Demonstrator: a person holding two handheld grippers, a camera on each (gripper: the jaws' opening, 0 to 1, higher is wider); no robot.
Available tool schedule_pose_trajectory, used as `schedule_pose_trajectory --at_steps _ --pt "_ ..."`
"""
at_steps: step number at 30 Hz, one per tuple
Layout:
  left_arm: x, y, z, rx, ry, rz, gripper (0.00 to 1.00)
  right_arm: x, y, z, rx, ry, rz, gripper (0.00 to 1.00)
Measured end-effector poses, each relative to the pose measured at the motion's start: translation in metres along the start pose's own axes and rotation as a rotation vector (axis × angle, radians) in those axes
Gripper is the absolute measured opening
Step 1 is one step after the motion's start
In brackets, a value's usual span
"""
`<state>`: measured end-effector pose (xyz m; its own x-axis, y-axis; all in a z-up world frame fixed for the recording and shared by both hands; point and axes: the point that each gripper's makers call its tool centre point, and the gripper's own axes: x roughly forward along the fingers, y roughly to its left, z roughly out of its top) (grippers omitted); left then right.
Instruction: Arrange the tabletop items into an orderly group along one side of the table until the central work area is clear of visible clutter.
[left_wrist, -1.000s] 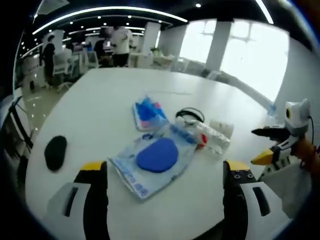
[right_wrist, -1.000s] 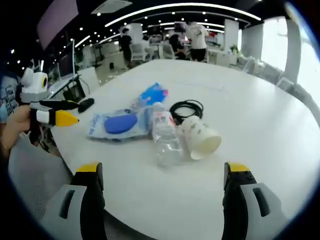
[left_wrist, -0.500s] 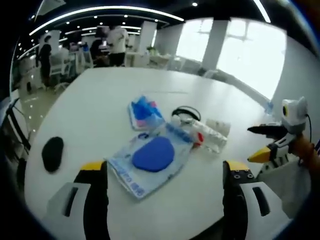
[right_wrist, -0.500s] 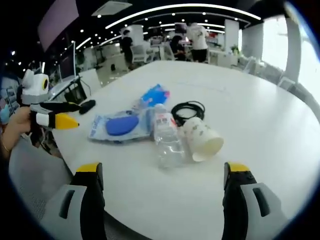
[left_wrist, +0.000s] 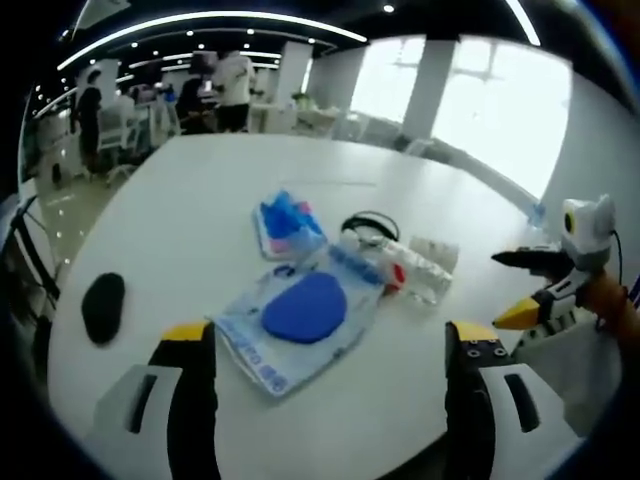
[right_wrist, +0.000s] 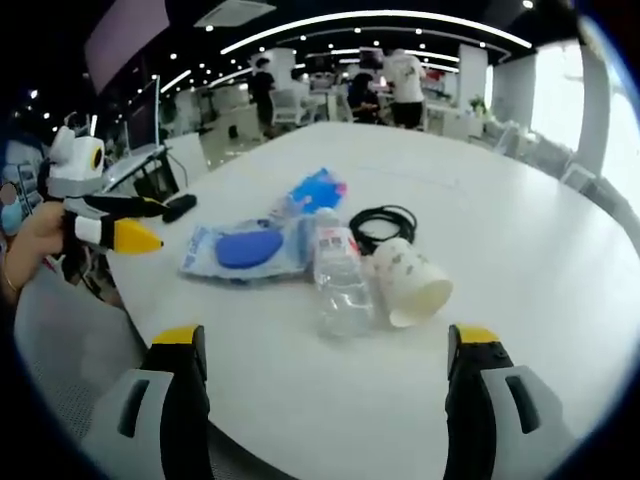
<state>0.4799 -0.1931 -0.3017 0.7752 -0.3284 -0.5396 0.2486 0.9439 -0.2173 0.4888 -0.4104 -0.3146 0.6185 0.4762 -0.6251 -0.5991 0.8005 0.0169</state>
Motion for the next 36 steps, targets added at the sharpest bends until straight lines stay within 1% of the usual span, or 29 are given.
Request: schedule_pose_trajectory --at_steps 11,24,27,33,36 --pt "-0.001 0.001 0.0 0.005 0.001 0.008 0.92 0.0 0.002 0.001 -0.006 -0.005 0.01 0.99" --pt "-0.002 0.002 0.0 0.005 0.001 0.01 0.92 -0.001 -0.002 0.005 -0.007 -0.021 -0.008 0.99" --pt "-0.002 0.002 0.0 0.003 -0.001 0.01 0.91 -0.003 -0.003 0.007 -0.009 -0.031 -0.013 0.95" --pt "-0.002 0.002 0.0 0.005 0.0 0.008 0.91 -0.003 -0.004 0.009 -0.008 -0.039 -0.013 0.93" --pt "-0.002 0.003 0.0 0.005 -0.003 0.009 0.91 -0.004 -0.005 0.013 -0.01 -0.056 -0.017 0.9"
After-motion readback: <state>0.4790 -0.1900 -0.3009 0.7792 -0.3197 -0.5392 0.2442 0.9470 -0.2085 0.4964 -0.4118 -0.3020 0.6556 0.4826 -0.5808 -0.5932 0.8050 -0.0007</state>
